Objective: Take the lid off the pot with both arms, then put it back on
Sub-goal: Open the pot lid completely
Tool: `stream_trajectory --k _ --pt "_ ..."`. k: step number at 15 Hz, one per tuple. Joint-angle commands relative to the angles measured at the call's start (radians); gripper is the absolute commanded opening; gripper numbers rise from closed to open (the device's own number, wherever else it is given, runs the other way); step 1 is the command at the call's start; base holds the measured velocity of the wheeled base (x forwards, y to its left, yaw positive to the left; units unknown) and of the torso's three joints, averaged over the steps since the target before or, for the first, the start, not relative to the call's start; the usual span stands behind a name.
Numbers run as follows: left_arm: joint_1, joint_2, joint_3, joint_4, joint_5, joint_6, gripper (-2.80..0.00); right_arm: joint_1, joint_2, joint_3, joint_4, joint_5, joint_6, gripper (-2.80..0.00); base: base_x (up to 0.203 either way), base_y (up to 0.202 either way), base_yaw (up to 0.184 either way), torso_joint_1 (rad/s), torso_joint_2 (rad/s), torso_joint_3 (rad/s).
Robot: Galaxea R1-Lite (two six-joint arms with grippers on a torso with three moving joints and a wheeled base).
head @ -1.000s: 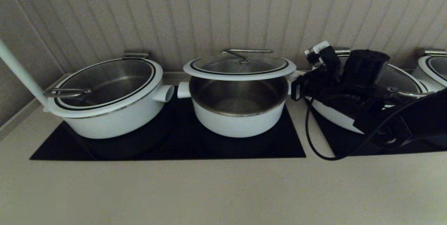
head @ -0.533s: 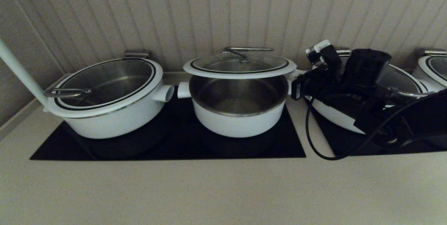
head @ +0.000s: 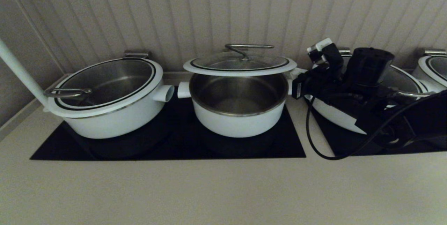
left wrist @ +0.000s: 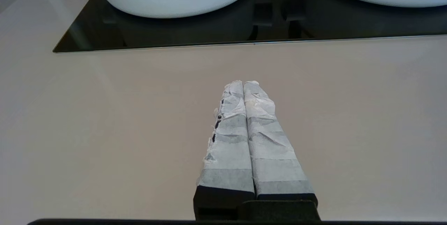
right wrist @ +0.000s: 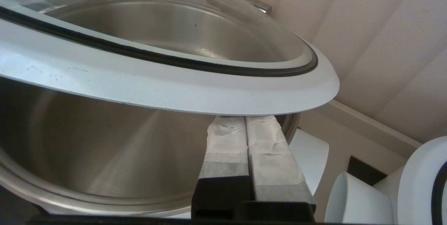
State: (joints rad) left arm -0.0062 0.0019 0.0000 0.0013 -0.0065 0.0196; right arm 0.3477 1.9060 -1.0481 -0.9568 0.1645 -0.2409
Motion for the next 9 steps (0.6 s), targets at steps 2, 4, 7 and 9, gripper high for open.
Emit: stream_trajectory --k 2,4,7,9 --pt "0.0 0.0 0.0 0.0 0.0 0.0 -2.8 0.001 -0.002 -0.001 -0.007 0.001 -0.002 -2.8 0.0 0.0 0.0 0.0 0.0 0.0" --pt "0.0 0.0 0.0 0.0 0.0 0.0 -2.8 0.001 -0.002 -0.003 -0.007 0.001 -0.002 -2.8 0.0 0.0 0.0 0.0 0.0 0.0" --pt "0.0 0.0 0.0 0.0 0.0 0.0 -2.8 0.0 -0.002 -0.007 -0.007 0.0 -0.002 -2.8 0.0 0.0 0.0 0.0 0.0 0.0" --pt "0.0 0.0 0.0 0.0 0.0 0.0 -2.8 0.0 0.0 -0.016 -0.019 0.0 -0.002 -2.8 0.0 0.0 0.0 0.0 0.0 0.0"
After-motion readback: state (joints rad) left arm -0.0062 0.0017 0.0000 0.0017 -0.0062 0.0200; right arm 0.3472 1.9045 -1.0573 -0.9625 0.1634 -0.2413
